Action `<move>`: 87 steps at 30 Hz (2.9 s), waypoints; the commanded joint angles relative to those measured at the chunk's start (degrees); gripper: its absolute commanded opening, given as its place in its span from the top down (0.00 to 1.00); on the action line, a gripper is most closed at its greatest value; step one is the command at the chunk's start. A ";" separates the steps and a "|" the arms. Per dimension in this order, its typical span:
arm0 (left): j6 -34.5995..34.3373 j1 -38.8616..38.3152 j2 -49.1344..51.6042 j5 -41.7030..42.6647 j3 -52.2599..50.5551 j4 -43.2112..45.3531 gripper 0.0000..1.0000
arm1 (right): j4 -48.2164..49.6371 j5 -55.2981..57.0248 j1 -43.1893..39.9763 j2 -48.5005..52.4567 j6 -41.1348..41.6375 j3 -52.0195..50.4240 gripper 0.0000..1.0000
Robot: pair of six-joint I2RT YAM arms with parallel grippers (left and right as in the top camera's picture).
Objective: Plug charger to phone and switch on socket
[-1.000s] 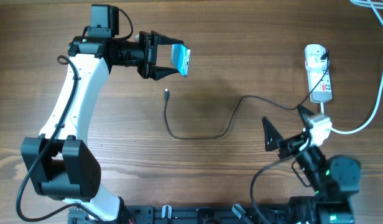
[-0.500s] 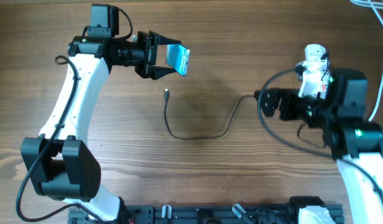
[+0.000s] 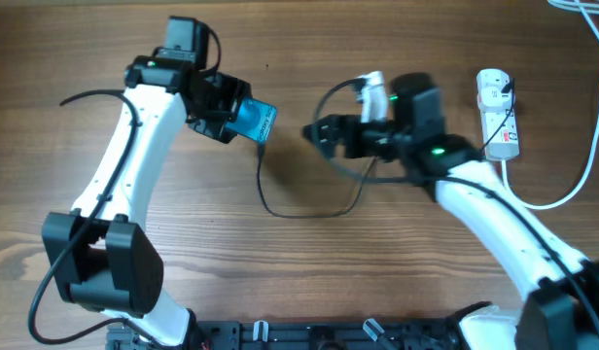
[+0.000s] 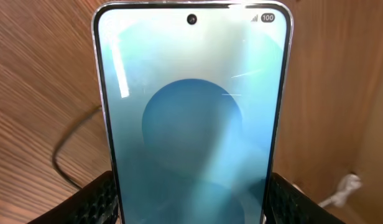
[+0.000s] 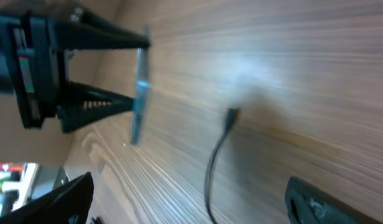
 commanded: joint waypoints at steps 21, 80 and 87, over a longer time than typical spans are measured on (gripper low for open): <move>1.03 -6.97 -1.79 0.02 1.33 -0.72 0.43 | 20.41 16.72 13.03 11.04 21.27 0.79 0.61; 36.96 2.16 -1.77 47.04 1.11 18.29 0.23 | 62.40 28.26 5.35 -5.68 71.12 -24.63 0.96; 37.20 1.75 -1.68 47.80 1.09 19.41 0.29 | 58.12 27.96 6.67 -5.03 70.60 -18.40 0.96</move>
